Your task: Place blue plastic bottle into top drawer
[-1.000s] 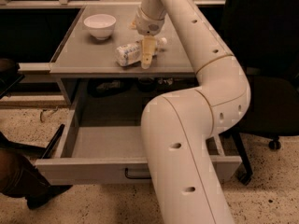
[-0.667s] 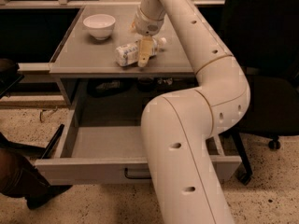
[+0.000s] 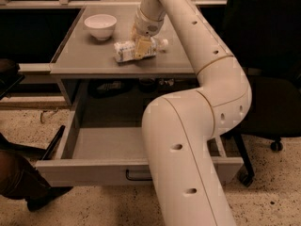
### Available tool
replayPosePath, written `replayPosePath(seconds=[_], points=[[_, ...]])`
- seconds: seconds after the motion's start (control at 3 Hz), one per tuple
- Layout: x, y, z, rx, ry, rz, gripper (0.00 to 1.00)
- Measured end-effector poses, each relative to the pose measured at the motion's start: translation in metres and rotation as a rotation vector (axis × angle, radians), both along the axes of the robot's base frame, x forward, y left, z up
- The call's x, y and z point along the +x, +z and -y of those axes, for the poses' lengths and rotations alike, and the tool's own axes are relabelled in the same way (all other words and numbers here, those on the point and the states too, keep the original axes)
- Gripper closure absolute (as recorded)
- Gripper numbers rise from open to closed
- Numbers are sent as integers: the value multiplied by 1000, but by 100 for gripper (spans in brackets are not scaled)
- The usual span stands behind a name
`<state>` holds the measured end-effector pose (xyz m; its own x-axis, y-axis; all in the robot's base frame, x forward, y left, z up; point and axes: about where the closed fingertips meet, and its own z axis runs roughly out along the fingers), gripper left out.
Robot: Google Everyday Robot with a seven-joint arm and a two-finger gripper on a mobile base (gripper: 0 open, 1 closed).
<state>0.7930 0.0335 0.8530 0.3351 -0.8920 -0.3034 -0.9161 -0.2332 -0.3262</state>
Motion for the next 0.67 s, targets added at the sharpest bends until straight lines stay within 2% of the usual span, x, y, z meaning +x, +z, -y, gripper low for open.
replayPosePath(seconds=[0.33,0.67], points=[[-6,16,6,24,8,38,88],[-26,71,22,80,10,163,100]])
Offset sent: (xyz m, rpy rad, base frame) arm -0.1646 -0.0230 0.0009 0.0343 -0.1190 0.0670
